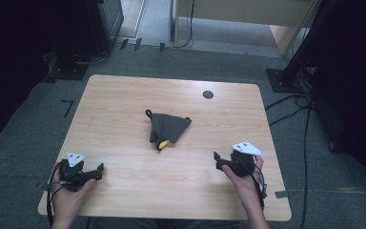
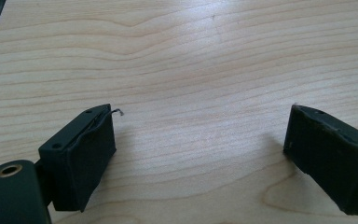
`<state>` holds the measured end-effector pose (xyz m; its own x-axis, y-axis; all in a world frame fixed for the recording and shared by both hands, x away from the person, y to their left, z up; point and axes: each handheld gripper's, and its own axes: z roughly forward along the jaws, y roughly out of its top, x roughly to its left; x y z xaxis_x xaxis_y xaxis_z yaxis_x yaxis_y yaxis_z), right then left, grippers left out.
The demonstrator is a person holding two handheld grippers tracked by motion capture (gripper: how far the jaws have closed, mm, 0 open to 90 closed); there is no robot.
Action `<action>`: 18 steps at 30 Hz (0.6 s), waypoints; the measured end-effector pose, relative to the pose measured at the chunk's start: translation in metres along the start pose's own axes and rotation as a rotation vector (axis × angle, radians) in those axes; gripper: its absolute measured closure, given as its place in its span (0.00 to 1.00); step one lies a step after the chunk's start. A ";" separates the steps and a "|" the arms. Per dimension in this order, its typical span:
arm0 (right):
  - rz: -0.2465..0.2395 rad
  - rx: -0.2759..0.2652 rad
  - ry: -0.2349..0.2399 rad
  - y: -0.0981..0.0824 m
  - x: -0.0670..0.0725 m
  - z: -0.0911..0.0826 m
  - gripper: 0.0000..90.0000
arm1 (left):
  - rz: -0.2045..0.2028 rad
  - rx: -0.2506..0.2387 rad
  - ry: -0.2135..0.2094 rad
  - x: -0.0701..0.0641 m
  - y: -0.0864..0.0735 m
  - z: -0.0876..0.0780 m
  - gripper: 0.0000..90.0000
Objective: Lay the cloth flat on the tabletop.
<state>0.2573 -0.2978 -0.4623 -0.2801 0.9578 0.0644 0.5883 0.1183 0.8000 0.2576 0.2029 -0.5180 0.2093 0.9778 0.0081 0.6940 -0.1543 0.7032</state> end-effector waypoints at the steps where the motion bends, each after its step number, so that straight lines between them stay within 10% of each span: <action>1: -0.009 -0.006 0.020 0.005 0.009 0.005 0.23 | 0.000 0.000 0.000 0.000 0.000 0.000 0.10; 9: -0.088 -0.001 0.083 0.027 0.069 0.046 0.36 | -0.001 0.000 0.000 0.000 0.000 0.000 0.10; 18: -0.050 0.033 0.173 0.031 0.102 0.095 0.49 | 0.001 0.001 0.000 0.000 0.000 0.000 0.10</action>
<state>0.3191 -0.1716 -0.4872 -0.4339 0.8917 0.1290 0.5942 0.1757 0.7849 0.2571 0.2025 -0.5180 0.2101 0.9777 0.0084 0.6945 -0.1553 0.7026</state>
